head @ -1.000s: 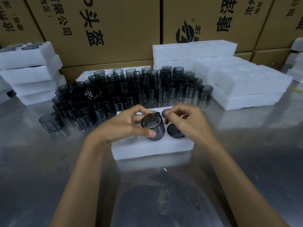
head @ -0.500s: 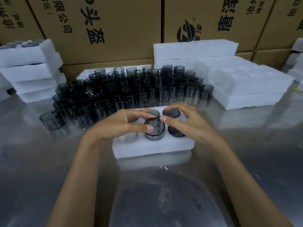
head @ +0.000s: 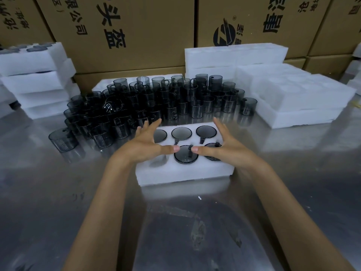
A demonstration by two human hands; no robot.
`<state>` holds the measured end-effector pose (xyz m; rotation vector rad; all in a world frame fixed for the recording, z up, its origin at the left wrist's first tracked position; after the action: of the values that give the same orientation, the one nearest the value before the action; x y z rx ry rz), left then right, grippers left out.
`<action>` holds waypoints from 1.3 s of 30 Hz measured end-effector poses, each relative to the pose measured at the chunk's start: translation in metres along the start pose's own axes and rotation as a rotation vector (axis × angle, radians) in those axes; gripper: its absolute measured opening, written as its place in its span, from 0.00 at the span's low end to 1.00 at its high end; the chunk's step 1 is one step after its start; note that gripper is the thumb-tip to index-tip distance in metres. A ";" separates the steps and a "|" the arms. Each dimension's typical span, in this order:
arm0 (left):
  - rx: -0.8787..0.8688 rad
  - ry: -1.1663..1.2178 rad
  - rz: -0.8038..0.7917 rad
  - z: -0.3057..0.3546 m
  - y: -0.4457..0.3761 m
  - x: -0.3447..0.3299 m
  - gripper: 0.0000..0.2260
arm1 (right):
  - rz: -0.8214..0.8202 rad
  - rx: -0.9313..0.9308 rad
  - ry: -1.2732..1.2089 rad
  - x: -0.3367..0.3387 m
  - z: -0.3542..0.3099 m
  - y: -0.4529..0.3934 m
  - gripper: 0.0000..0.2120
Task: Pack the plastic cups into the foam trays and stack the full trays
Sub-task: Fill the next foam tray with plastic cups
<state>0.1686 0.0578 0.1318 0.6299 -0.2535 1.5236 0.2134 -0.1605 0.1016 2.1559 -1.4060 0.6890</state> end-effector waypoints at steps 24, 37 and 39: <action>-0.219 -0.396 0.904 -0.079 -0.027 0.047 0.23 | 0.245 -0.197 -0.533 0.003 0.035 -0.018 0.39; -0.490 0.074 0.800 -0.060 -0.015 0.056 0.13 | 0.351 -0.164 -0.468 0.012 0.030 -0.014 0.20; -0.579 0.142 0.802 -0.040 -0.006 0.055 0.14 | 0.385 -0.104 -0.385 0.014 0.026 -0.014 0.19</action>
<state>0.1683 0.1261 0.1271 -0.0766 -0.8752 2.1104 0.2352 -0.1816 0.0889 2.0268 -2.0436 0.3236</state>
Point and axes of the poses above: each hand's wrist, its own y-axis away from the middle knuckle, its own x-axis out of the back of the hand, z = x × y, the point moved 4 cm from there along -y, towards the middle knuckle, and after that the axes turned 13 degrees about y, right-handed, at the moved point
